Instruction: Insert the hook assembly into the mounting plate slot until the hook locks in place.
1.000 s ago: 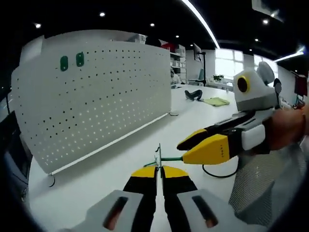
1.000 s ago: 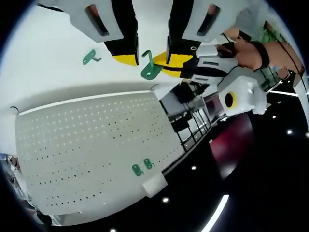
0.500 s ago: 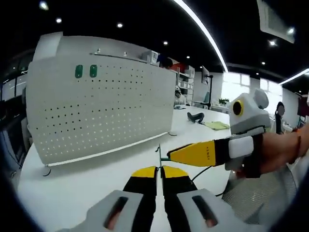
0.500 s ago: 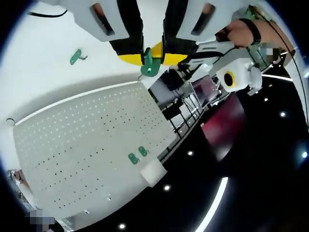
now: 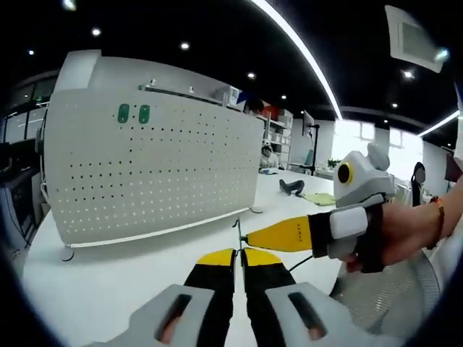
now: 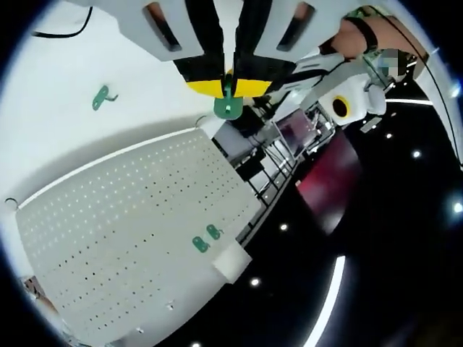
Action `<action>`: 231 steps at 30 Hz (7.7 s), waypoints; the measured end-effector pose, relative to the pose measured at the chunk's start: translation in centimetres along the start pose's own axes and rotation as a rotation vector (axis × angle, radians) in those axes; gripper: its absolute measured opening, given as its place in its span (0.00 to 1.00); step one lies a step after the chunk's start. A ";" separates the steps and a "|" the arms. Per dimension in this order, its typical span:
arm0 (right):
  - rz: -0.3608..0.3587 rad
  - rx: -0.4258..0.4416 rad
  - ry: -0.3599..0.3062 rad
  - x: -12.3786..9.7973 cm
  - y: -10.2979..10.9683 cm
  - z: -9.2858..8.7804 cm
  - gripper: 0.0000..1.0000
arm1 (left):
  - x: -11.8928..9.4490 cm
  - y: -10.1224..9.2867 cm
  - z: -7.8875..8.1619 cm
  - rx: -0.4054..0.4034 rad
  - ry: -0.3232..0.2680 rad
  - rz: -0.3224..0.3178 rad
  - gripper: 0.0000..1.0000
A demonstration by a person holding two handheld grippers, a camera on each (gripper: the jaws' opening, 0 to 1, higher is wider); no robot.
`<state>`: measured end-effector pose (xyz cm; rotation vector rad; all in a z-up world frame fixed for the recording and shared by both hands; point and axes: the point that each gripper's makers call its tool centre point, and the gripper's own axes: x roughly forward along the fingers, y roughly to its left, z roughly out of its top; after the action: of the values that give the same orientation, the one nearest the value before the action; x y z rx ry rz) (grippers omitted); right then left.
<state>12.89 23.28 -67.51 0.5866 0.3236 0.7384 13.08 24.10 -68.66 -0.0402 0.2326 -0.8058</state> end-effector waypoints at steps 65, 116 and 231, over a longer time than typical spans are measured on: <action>-0.308 -0.516 -0.180 6.6 -2.2 18.4 0.01 | -4.7 1.3 3.1 0.081 -0.073 0.081 0.57; -0.480 -0.637 -0.267 13.1 -5.7 25.5 0.01 | -6.2 5.5 3.1 0.069 -0.062 0.151 0.78; -0.607 -0.506 -0.092 3.6 -10.6 14.4 0.13 | -6.7 0.7 2.1 0.095 -0.020 -0.013 0.75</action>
<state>27.87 13.99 -62.74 0.0262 0.2001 0.1859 9.57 29.28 -65.42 0.0400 0.1748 -0.8281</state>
